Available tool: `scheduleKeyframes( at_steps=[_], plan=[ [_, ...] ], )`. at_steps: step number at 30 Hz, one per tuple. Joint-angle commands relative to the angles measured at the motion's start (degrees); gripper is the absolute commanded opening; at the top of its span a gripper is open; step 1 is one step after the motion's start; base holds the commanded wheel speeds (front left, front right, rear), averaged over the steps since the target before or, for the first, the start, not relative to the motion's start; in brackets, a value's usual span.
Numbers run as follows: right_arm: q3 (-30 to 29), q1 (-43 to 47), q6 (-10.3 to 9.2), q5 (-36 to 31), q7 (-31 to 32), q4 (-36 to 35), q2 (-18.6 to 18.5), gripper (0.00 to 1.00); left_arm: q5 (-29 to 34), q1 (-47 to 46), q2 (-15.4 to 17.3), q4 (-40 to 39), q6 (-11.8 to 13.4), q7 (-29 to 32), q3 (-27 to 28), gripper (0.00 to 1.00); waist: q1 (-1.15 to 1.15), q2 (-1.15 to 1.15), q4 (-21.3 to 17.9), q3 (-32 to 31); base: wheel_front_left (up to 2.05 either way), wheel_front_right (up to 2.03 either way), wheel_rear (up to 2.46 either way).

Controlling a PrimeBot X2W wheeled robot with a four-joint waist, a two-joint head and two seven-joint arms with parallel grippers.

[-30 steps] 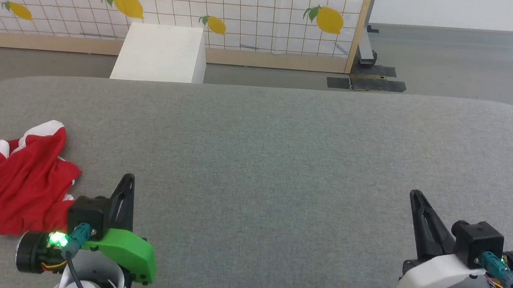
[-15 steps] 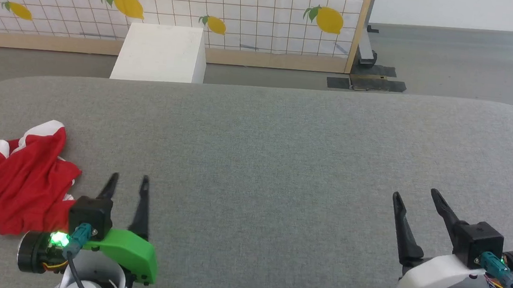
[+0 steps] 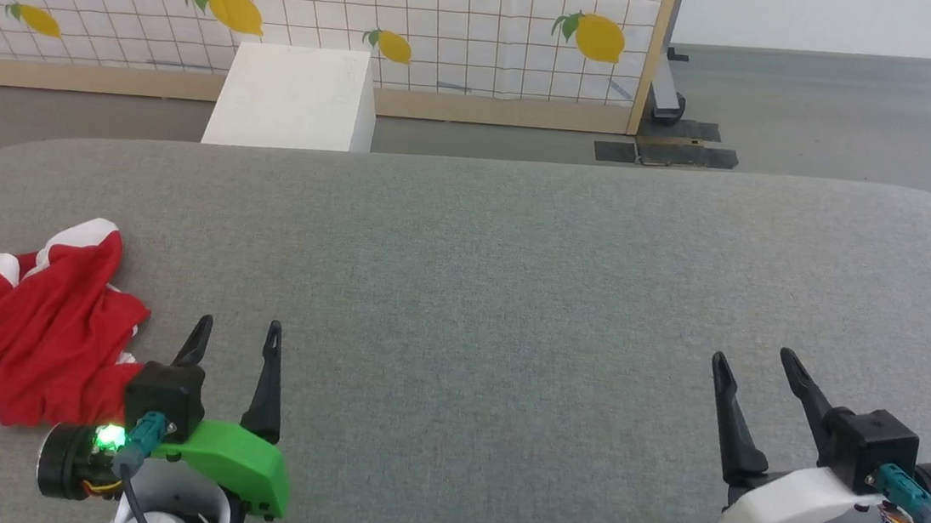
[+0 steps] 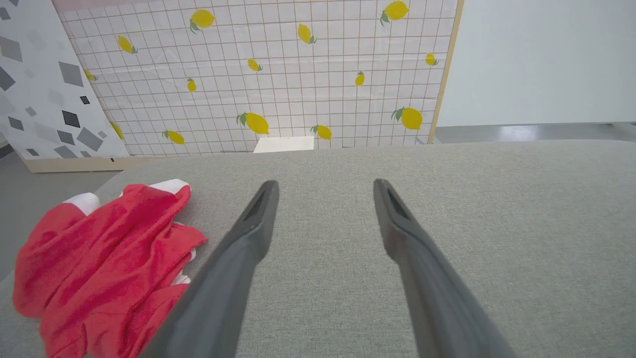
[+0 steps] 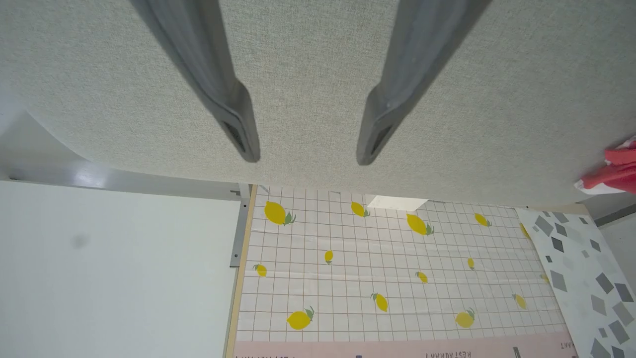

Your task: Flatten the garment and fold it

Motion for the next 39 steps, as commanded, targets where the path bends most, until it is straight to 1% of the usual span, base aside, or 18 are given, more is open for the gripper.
scheduleKeyframes(
  at_steps=[1, 17, 39],
  plan=[
    [0.1, -0.3, -0.03, 0.6, -0.6, 0.4, 0.0, 1.0, -0.6, 0.4, 0.0, 0.2, 0.4, -0.5, -0.1, 1.0, 0.0, 0.0, 0.1, 0.0, 0.0, 0.0, 0.0],
    [0.5, -0.7, -0.04, 2.5, -2.5, 2.0, 0.0, 1.0, -2.0, 0.7, 0.2, 1.0, 0.7, -2.4, -0.2, 1.0, 0.0, 0.0, 3.0, 0.0, 0.0, 0.0, 0.0],
    [1.4, -1.4, -0.05, 4.9, -5.1, 4.4, 0.0, 1.0, -3.9, 1.3, 0.8, 2.1, 1.5, -5.0, 0.1, 1.0, 0.0, 0.0, 10.0, -0.1, 0.0, 0.0, 0.0]
  ],
)
